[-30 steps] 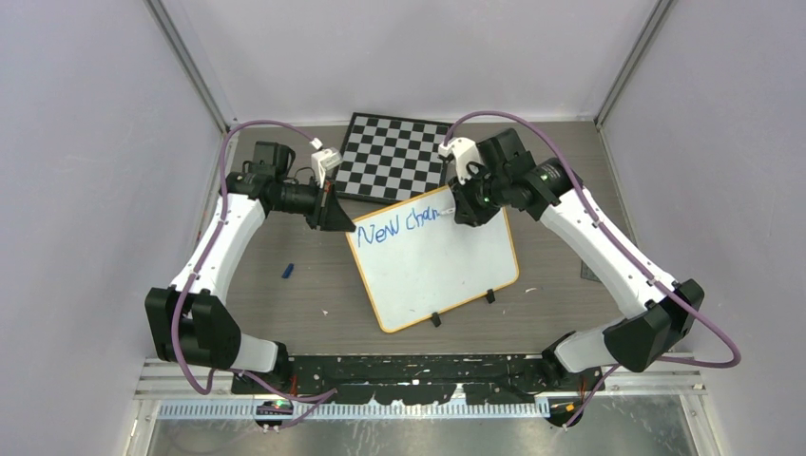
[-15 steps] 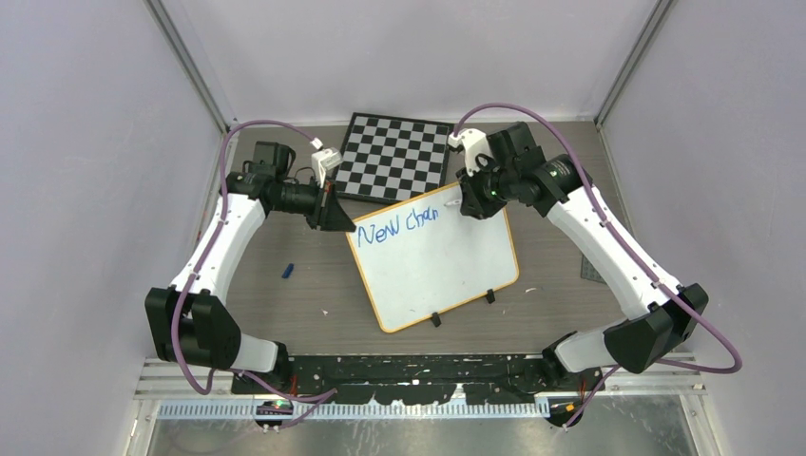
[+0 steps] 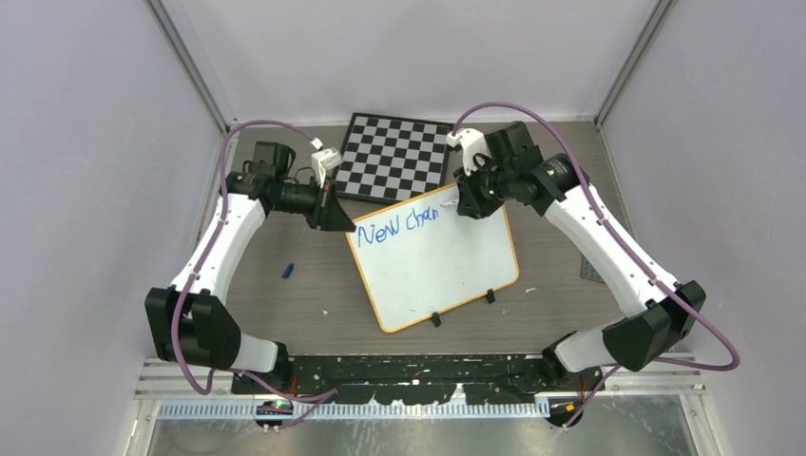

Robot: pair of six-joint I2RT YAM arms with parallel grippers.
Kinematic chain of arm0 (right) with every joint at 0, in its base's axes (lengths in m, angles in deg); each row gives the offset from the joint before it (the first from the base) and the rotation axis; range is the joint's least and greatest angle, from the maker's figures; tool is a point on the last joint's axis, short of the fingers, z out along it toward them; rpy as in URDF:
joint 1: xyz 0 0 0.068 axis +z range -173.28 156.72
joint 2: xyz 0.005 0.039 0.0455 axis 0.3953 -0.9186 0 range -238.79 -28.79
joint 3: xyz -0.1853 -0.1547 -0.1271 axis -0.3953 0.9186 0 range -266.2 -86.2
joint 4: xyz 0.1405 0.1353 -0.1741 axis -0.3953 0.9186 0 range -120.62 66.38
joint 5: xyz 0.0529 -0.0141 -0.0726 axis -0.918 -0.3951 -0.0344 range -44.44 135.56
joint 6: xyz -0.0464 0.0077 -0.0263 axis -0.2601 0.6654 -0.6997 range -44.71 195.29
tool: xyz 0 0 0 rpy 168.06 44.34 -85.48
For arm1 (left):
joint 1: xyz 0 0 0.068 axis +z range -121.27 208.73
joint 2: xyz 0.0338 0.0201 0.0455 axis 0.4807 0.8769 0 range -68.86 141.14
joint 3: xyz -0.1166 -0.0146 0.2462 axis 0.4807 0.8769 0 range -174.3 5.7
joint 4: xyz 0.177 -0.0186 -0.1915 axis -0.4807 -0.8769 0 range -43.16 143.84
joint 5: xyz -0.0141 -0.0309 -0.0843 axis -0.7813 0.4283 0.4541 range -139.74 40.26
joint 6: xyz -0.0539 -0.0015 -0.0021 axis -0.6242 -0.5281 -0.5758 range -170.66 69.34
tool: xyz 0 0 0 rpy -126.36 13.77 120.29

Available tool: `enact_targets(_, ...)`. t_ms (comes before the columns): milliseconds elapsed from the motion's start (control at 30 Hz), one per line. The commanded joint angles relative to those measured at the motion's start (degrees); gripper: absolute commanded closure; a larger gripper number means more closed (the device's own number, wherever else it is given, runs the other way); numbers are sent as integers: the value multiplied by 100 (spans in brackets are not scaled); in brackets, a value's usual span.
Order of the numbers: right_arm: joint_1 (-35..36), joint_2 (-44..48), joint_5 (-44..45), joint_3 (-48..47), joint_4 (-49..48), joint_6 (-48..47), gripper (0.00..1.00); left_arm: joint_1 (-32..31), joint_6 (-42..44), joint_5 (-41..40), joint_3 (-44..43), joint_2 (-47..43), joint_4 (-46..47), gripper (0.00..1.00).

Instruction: Write a sentence on the whiteboard

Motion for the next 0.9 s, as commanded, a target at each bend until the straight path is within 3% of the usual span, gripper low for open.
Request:
enact_targets(0,27,13,-160,-8,-169,54,100,-202,205,-283,20,114,-109,100)
enact_targets(433,19,243,115,240,-3,-186,100,-201,206,-271,4,149,-110,100)
enact_targets(867,-34,344,83,-203,191,-236,100,-210,204,-248,-2,131,-123,100)
